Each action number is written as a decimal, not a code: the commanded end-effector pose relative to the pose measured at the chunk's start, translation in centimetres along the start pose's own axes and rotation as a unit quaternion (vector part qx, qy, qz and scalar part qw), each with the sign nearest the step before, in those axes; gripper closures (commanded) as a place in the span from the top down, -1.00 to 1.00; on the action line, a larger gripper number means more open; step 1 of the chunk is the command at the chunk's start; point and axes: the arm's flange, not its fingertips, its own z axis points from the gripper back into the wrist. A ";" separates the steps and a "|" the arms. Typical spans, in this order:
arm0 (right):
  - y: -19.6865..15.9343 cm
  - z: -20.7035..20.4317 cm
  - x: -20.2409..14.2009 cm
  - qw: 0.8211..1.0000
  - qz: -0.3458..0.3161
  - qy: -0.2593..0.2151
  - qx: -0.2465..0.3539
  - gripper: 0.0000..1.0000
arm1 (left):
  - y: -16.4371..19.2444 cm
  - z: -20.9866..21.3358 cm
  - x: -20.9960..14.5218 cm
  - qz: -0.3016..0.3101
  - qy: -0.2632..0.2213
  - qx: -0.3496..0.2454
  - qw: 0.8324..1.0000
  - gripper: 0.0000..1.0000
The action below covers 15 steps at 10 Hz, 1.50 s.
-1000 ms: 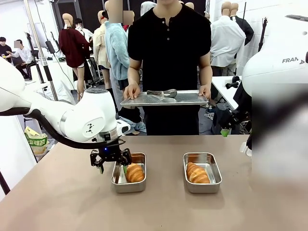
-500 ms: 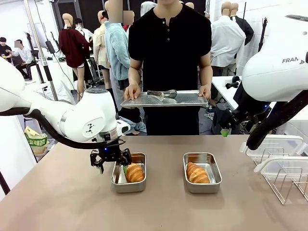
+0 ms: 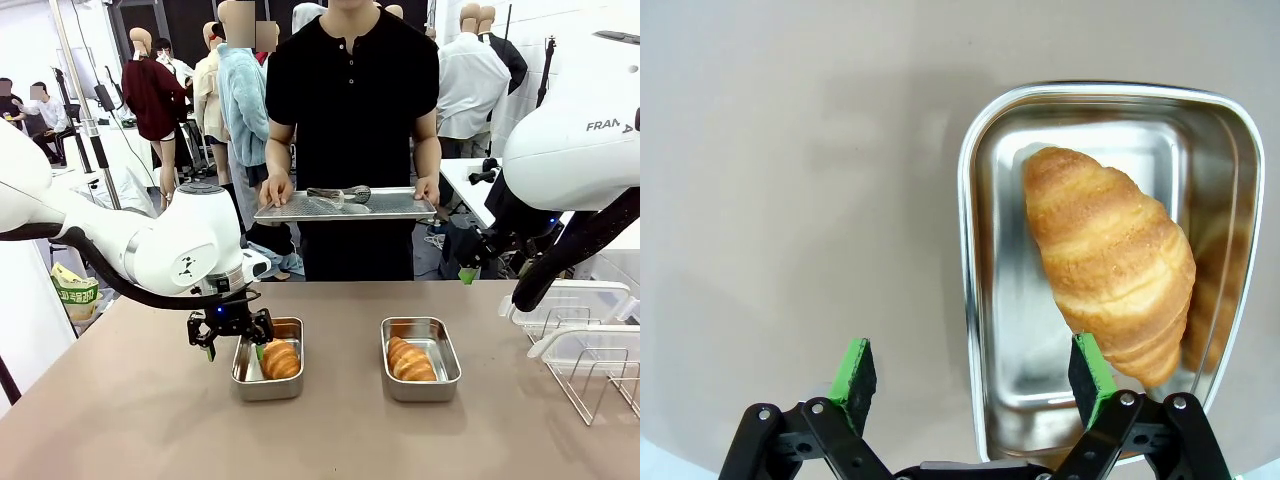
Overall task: Place the bread in airtight containers.
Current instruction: Once an object is inside an Airtight Container , place the container in the center of the table, then pick up one Airtight Container lid and hand it to the human.
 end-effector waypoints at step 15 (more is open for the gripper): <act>0.0 -0.1 -0.1 1.000 -0.002 0.002 -0.003 1.00 | 0.5 2.9 0.7 -0.008 -0.008 0.000 1.000 1.00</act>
